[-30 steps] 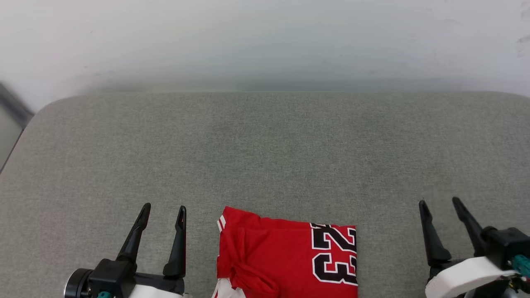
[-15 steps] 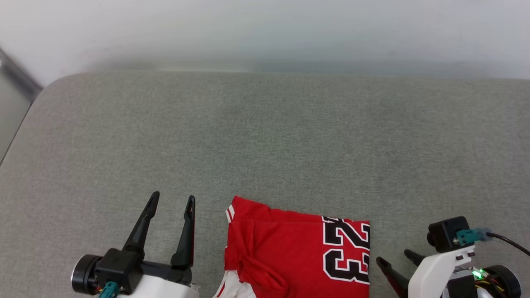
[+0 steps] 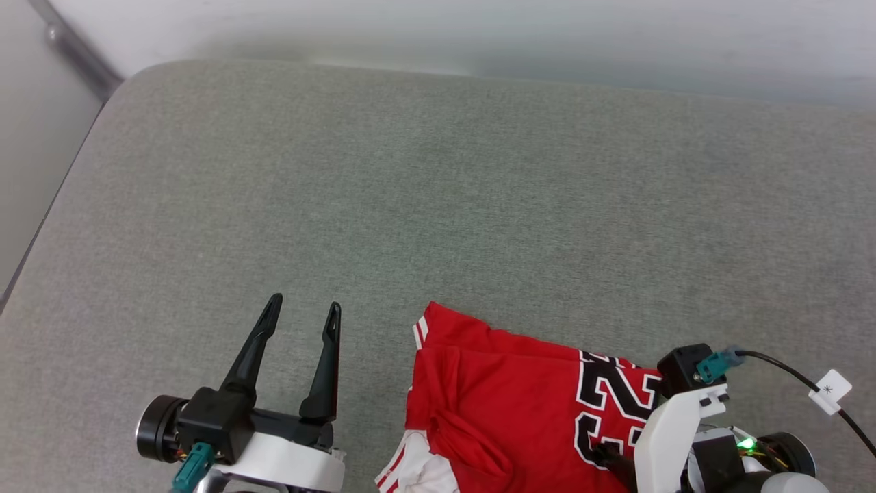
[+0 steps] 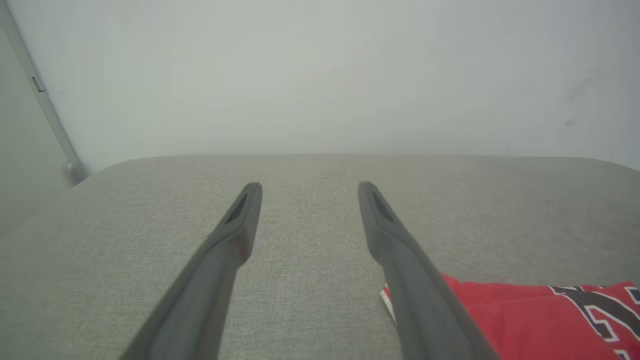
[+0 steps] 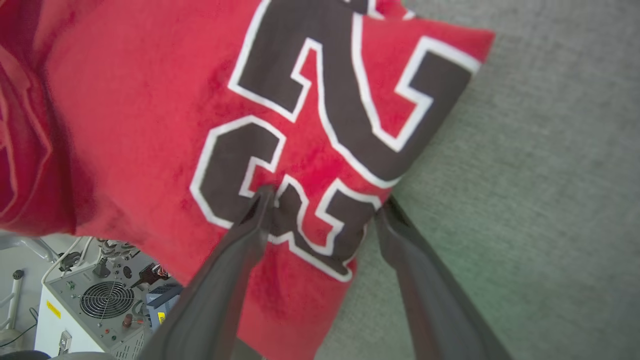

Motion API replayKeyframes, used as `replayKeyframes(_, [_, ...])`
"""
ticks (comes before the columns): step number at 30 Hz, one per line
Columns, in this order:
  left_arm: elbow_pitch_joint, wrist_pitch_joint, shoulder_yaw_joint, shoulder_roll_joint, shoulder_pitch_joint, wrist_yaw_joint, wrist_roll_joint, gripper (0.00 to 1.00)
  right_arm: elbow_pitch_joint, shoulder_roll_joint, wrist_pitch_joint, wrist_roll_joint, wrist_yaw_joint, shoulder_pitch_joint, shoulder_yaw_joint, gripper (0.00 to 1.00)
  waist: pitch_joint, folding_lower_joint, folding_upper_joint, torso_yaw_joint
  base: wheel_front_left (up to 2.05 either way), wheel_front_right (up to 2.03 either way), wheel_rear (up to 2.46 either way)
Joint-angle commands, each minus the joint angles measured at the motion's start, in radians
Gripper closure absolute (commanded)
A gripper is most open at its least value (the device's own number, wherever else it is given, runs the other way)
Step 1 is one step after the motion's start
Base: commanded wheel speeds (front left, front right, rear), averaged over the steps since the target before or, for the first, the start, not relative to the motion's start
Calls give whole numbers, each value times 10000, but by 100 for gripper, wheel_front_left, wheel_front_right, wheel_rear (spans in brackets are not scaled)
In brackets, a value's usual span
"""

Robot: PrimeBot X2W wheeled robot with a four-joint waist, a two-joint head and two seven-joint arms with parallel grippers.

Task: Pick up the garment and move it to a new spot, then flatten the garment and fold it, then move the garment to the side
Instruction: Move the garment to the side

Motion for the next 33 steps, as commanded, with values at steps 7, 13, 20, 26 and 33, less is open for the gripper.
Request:
replayKeyframes(7, [86, -23, -228, -49, -250, -17, -3, 0, 1239, 129, 162, -245, -2, -92, 775, 0, 157, 0, 0, 394, 0, 0, 0])
replayKeyframes(13, [118, -25, -176, -75, -194, -17, -28, 0, 1729, 89, -156, -620, 8, -255, 1275, 100, 62, 0, 0, 313, 0, 0, 0])
replayKeyframes(20, [139, -23, -319, -79, 2, -17, 83, 0, 1349, -917, -838, -1371, -13, -1052, 1914, 100, -215, 0, 0, -492, 0, 0, 0])
replayKeyframes(26, [76, -25, -748, -85, -217, -17, 148, 0, 688, -2975, -901, -1978, -9, -1947, 2945, 100, -109, 0, 0, -1603, 0, 0, 0])
replayKeyframes(33, [-12, -25, -1602, -103, -795, -17, 269, 0, 41, -5710, -811, -1776, -7, -2978, 3490, 100, 646, 0, 0, -3061, 0, 0, 0])
